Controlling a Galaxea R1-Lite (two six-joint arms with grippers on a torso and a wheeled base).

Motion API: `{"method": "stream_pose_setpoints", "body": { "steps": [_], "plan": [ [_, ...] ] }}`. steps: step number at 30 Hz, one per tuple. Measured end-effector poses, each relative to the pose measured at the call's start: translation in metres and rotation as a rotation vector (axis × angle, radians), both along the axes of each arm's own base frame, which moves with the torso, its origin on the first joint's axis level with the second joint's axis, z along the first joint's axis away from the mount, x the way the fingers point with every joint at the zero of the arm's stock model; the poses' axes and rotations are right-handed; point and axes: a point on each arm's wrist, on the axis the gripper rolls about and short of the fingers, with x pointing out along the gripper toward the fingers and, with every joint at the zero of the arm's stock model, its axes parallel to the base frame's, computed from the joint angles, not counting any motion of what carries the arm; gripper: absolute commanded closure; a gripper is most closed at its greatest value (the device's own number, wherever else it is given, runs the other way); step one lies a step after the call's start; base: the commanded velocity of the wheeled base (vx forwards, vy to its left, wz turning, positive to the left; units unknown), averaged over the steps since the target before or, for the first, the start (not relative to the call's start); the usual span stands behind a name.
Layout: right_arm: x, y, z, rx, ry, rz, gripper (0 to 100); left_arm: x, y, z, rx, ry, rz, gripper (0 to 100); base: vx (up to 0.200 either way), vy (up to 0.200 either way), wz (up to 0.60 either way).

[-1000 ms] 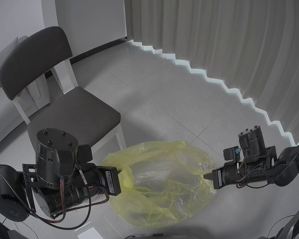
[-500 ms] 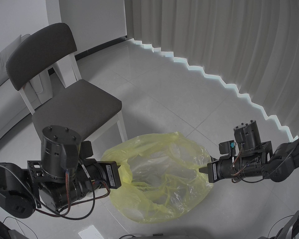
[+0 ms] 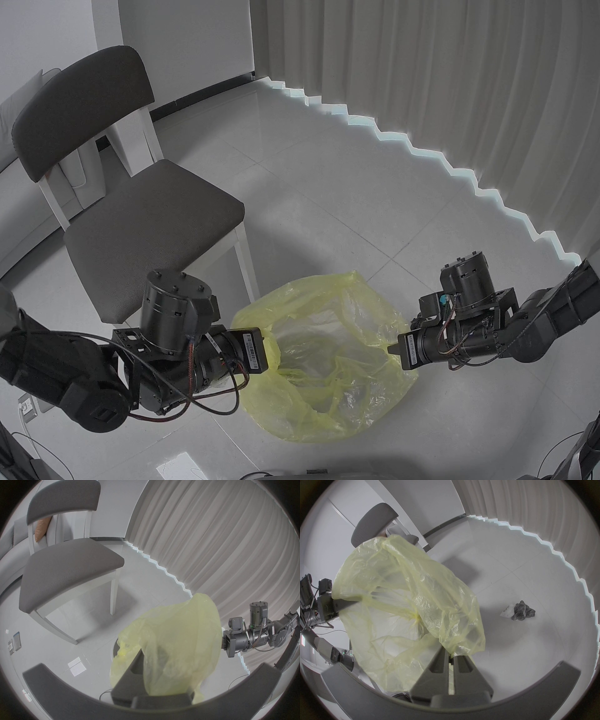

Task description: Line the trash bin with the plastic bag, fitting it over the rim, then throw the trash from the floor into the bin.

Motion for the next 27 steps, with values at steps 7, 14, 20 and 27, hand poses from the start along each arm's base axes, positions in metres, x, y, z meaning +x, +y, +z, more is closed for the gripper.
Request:
{"method": "stream_pose_setpoints", "body": {
  "steps": [7,14,20,27],
  "plan": [
    [0.007,0.001,-0.015,-0.021,0.037,-0.005,100,0.018,-0.001,-0.021,-0.037,0.024,0.010,100,0.000,0.000,0.00],
    [0.014,0.002,-0.022,-0.023,0.054,-0.005,100,0.034,-0.004,-0.044,-0.051,0.030,0.016,100,0.000,0.000,0.00],
    [0.017,0.003,-0.031,-0.034,0.076,-0.008,100,0.045,-0.010,-0.066,-0.063,0.031,0.023,100,0.000,0.000,0.00],
    [0.025,0.008,-0.044,-0.047,0.100,-0.004,100,0.057,-0.006,-0.092,-0.061,0.076,0.017,100,0.000,0.000,0.00]
  ]
}}
